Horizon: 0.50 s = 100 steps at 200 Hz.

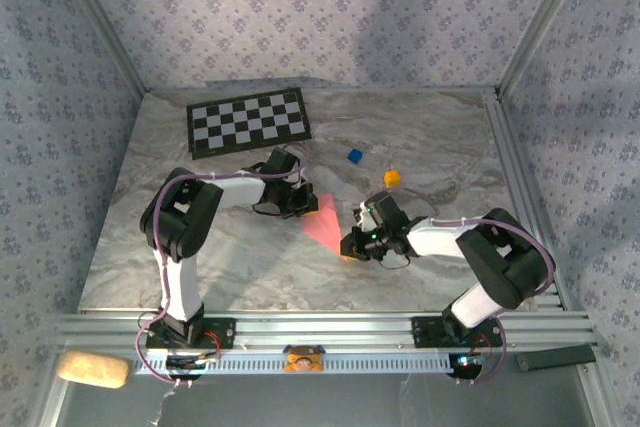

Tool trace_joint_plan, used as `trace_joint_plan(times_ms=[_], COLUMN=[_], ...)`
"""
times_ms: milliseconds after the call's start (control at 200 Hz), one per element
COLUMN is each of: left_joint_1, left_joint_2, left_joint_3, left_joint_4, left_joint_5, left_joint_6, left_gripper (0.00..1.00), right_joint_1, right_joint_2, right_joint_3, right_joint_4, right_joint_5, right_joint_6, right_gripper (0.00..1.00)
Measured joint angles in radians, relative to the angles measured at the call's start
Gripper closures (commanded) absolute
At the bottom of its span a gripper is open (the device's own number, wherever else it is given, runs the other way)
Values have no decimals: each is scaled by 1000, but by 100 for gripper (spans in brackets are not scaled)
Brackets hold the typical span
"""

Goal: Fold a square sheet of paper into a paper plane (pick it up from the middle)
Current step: Fourth fold the wing at the center of the table.

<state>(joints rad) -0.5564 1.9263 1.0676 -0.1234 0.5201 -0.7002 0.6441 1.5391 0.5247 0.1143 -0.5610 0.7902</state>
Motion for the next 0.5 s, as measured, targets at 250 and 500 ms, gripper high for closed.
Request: trace_joint_plan(times_ms=[250, 500], left_joint_1=[0, 1], left_joint_2=[0, -1], left_joint_3=[0, -8], left_joint_4=[0, 17], left_joint_5=[0, 0], left_joint_6=[0, -12], left_gripper=[100, 100], right_joint_1=[0, -14], right_joint_2=[-59, -245], right_joint_3=[-43, -58], right_joint_4=[-41, -154], right_joint_5=[0, 45], right_joint_6=[-10, 13], right_gripper=[94, 93])
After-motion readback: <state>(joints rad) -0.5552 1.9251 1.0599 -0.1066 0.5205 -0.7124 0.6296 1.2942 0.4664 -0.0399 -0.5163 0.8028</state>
